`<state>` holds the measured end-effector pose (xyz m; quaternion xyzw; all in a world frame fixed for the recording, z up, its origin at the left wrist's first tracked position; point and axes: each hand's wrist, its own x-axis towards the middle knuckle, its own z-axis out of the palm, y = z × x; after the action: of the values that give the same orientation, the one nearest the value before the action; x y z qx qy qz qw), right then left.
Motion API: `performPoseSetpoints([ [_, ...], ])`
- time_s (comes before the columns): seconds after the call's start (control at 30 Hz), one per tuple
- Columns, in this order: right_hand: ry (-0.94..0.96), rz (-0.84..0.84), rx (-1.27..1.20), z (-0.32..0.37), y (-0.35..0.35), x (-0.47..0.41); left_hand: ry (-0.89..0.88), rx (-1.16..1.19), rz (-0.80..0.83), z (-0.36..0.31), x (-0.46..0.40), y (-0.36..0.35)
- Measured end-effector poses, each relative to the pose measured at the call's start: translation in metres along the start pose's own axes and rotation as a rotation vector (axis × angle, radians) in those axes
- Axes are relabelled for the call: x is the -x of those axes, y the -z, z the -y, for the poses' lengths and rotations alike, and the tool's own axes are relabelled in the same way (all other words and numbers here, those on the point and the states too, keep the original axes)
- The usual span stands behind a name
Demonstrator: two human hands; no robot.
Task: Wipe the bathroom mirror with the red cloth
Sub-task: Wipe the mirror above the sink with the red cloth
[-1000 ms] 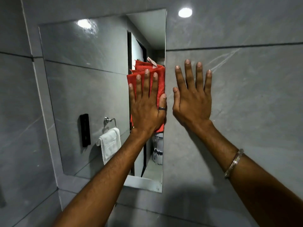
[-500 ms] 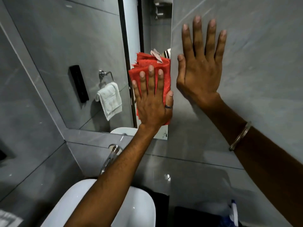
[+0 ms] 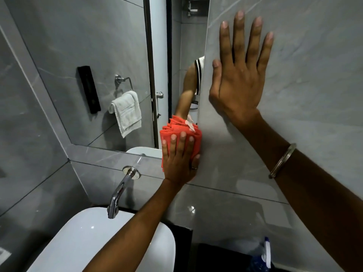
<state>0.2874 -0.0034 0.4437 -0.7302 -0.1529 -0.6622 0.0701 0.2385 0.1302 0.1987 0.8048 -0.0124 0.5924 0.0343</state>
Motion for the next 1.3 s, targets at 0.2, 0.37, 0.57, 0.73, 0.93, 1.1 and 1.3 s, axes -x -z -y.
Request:
performPoseSetpoints([
  [0.2, 0.037, 0.044, -0.088, -0.005, 0.0, -0.001, 0.045, 0.012, -0.011, -0.003, -0.026, 0.007],
  [0.37, 0.141, 0.096, -0.145, -0.018, 0.005, -0.01, 0.09, -0.029, -0.031, 0.004, -0.106, 0.023],
  [0.57, 0.152, 0.031, -0.289, -0.024, 0.021, -0.091, 0.035, -0.055, -0.053, -0.009, -0.24, 0.06],
  [0.73, 0.169, 0.097, -0.245, -0.03, 0.033, -0.182, 0.001, -0.059, -0.123, -0.018, -0.349, 0.092],
  [0.93, 0.239, 0.089, -0.273, -0.029, 0.036, -0.248, -0.011, -0.083, -0.137, -0.002, -0.437, 0.121],
  [1.1, 0.301, 0.109, -0.329, -0.03, 0.038, -0.281, -0.065, -0.083, -0.139, 0.016, -0.464, 0.134],
  [1.3, 0.518, 0.198, -0.3, -0.039, 0.054, -0.321, -0.118, -0.117, -0.166, 0.043, -0.475, 0.141],
])
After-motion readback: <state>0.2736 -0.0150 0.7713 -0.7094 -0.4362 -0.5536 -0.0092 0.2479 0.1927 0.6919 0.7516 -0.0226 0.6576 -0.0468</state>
